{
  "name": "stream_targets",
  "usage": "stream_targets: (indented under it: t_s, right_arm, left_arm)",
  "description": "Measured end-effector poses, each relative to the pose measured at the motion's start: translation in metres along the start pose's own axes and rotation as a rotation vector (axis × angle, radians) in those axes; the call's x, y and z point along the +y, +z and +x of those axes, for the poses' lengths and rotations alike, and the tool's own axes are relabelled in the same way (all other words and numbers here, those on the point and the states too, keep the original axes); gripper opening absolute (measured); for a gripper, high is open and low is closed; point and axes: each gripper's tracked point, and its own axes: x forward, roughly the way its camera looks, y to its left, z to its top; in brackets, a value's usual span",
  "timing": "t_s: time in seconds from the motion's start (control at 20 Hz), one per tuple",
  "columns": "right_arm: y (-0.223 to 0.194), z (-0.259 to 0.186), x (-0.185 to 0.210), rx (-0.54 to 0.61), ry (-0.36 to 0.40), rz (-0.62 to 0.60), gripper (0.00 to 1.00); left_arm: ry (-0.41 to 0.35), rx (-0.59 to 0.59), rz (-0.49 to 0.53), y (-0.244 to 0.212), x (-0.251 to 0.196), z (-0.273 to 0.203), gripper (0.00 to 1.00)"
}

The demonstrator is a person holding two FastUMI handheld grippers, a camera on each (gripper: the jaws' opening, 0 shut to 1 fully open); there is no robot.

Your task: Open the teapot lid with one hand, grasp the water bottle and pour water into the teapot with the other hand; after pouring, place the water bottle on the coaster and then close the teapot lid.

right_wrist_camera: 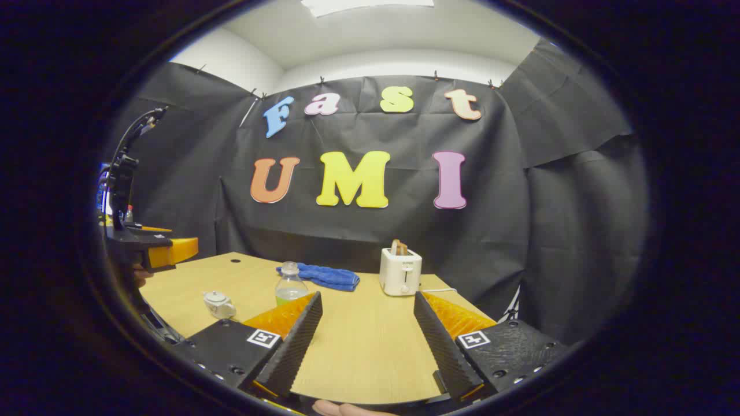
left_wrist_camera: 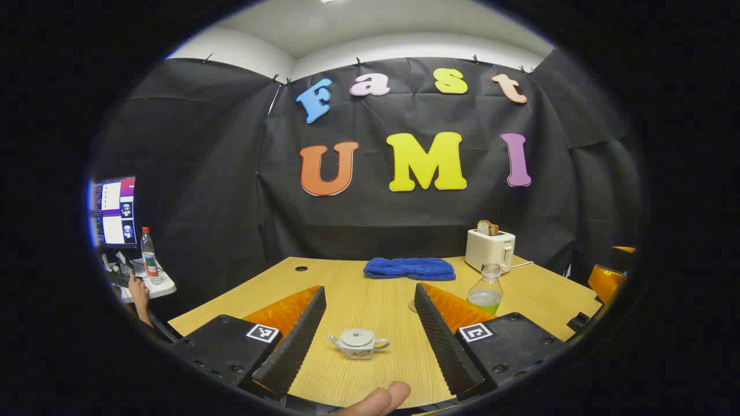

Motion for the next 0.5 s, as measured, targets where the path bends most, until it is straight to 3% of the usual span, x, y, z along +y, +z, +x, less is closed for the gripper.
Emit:
stream_targets:
  t_s: [0.4, 0.5]
  right_arm:
    - [-0.004, -0.001, 0.01, 0.001, 0.033, -0.014, 0.97]
    - [-0.005, 0.001, 0.01, 0.003, 0.031, -0.015, 0.93]
  left_arm:
    - [-0.004, 0.001, -0.078, 0.0, 0.011, 0.006, 0.97]
    - [-0.001, -0.006, -0.083, 0.0, 0.014, 0.011, 0.96]
